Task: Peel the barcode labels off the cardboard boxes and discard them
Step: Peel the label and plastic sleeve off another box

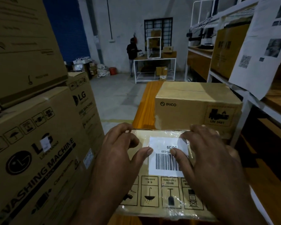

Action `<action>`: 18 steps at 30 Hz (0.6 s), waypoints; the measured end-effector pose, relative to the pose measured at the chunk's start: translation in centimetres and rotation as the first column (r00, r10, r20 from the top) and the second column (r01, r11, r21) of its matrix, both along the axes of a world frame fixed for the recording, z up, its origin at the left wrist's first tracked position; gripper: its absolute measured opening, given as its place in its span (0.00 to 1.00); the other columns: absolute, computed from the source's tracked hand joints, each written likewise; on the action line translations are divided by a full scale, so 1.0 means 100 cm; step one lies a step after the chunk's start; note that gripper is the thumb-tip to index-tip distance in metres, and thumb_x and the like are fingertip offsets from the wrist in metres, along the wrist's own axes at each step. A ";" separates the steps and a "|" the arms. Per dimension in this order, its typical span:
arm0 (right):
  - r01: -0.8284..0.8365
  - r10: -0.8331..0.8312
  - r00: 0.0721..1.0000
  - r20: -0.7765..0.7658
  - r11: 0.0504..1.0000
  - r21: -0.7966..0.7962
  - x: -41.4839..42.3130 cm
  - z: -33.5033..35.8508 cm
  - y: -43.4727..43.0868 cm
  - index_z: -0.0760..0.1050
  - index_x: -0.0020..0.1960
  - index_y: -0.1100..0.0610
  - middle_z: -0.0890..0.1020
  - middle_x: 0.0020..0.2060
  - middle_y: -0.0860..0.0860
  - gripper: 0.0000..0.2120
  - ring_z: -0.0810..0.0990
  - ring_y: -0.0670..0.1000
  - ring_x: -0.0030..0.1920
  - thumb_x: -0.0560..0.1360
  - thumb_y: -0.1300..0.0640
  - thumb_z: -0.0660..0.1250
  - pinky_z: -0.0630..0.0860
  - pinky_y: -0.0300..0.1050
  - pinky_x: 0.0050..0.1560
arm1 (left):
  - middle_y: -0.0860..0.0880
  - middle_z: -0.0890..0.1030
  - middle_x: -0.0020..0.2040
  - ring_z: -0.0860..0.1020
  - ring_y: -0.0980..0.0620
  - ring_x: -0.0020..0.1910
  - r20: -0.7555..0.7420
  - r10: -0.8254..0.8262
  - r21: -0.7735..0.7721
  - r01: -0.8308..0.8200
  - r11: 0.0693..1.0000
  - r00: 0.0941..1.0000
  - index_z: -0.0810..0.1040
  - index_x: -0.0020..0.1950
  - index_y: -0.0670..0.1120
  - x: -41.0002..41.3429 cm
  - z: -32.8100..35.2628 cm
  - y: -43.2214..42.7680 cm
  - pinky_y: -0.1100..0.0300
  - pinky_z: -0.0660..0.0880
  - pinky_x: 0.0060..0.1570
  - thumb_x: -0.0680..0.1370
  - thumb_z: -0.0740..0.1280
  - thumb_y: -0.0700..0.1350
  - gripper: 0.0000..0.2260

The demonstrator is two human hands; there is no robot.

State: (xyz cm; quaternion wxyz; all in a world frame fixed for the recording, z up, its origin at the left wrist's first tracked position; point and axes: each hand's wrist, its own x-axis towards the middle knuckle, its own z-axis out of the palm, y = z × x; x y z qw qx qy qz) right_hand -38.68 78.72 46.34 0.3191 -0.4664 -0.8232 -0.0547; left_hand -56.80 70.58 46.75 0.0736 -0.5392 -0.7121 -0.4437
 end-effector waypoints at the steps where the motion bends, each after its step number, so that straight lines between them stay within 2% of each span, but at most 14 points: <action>1: 0.003 -0.003 1.000 -0.005 1.000 0.002 0.000 0.000 -0.001 0.72 0.60 0.45 0.75 0.64 0.47 0.20 0.69 0.52 0.68 0.75 0.36 0.56 0.74 0.59 0.54 | 0.62 0.71 0.63 0.76 0.60 0.57 0.053 -0.007 0.004 0.007 1.000 0.999 0.76 0.47 0.52 -0.002 0.000 -0.002 0.55 0.79 0.53 0.69 0.76 0.55 0.13; 4: 0.018 -0.018 0.999 -0.028 1.000 -0.004 -0.002 -0.001 -0.004 0.72 0.59 0.44 0.75 0.63 0.47 0.20 0.69 0.52 0.68 0.74 0.35 0.56 0.74 0.58 0.53 | 0.67 0.64 0.70 0.72 0.70 0.58 0.168 -0.020 -0.025 0.024 0.999 0.986 0.74 0.52 0.56 -0.007 -0.001 -0.009 0.64 0.73 0.51 0.66 0.78 0.56 0.20; 6: 0.041 -0.042 0.998 -0.039 0.999 -0.011 -0.006 -0.001 -0.008 0.72 0.59 0.44 0.75 0.63 0.46 0.19 0.70 0.52 0.67 0.75 0.35 0.56 0.74 0.59 0.52 | 0.69 0.58 0.74 0.70 0.67 0.60 0.187 0.024 -0.067 -0.011 0.998 0.982 0.72 0.50 0.58 -0.008 -0.002 -0.014 0.63 0.70 0.51 0.65 0.78 0.58 0.20; 9: 0.075 -0.077 0.996 -0.047 0.997 -0.030 -0.012 -0.001 -0.014 0.72 0.60 0.44 0.74 0.62 0.47 0.19 0.70 0.53 0.66 0.76 0.35 0.57 0.74 0.59 0.50 | 0.69 0.61 0.71 0.72 0.61 0.63 0.125 0.071 -0.071 -0.063 0.996 0.990 0.71 0.48 0.60 -0.004 -0.005 -0.017 0.58 0.73 0.54 0.68 0.75 0.59 0.16; 11: 0.091 -0.093 0.995 -0.042 0.995 -0.046 -0.017 -0.001 -0.017 0.72 0.60 0.45 0.74 0.63 0.47 0.19 0.70 0.54 0.67 0.76 0.36 0.58 0.73 0.59 0.49 | 0.67 0.63 0.73 0.73 0.59 0.65 0.088 0.102 -0.078 -0.095 0.992 0.991 0.75 0.54 0.58 0.001 -0.009 -0.016 0.54 0.76 0.58 0.71 0.74 0.57 0.15; 13: 0.106 -0.107 0.994 -0.014 0.992 -0.069 -0.020 0.001 -0.018 0.72 0.61 0.45 0.74 0.63 0.48 0.21 0.70 0.54 0.67 0.74 0.36 0.57 0.73 0.59 0.49 | 0.64 0.63 0.75 0.71 0.57 0.69 0.113 0.119 -0.074 -0.111 0.991 0.986 0.78 0.58 0.55 0.003 -0.015 -0.013 0.49 0.75 0.63 0.73 0.73 0.55 0.15; 15: 0.117 -0.117 0.993 0.005 0.990 -0.075 -0.023 0.002 -0.018 0.72 0.61 0.45 0.74 0.64 0.49 0.22 0.70 0.55 0.67 0.73 0.36 0.57 0.72 0.60 0.49 | 0.64 0.64 0.75 0.71 0.55 0.70 0.167 0.112 -0.033 -0.108 0.994 0.980 0.80 0.59 0.54 0.006 -0.019 -0.010 0.46 0.75 0.63 0.74 0.72 0.54 0.15; 18: 0.126 -0.125 0.992 0.023 0.990 -0.063 -0.025 0.001 -0.018 0.72 0.61 0.47 0.74 0.63 0.51 0.22 0.70 0.56 0.66 0.73 0.37 0.58 0.73 0.62 0.49 | 0.65 0.63 0.73 0.68 0.56 0.70 0.137 0.135 -0.008 -0.135 0.991 0.981 0.79 0.62 0.55 0.009 -0.019 -0.007 0.45 0.75 0.61 0.75 0.67 0.60 0.18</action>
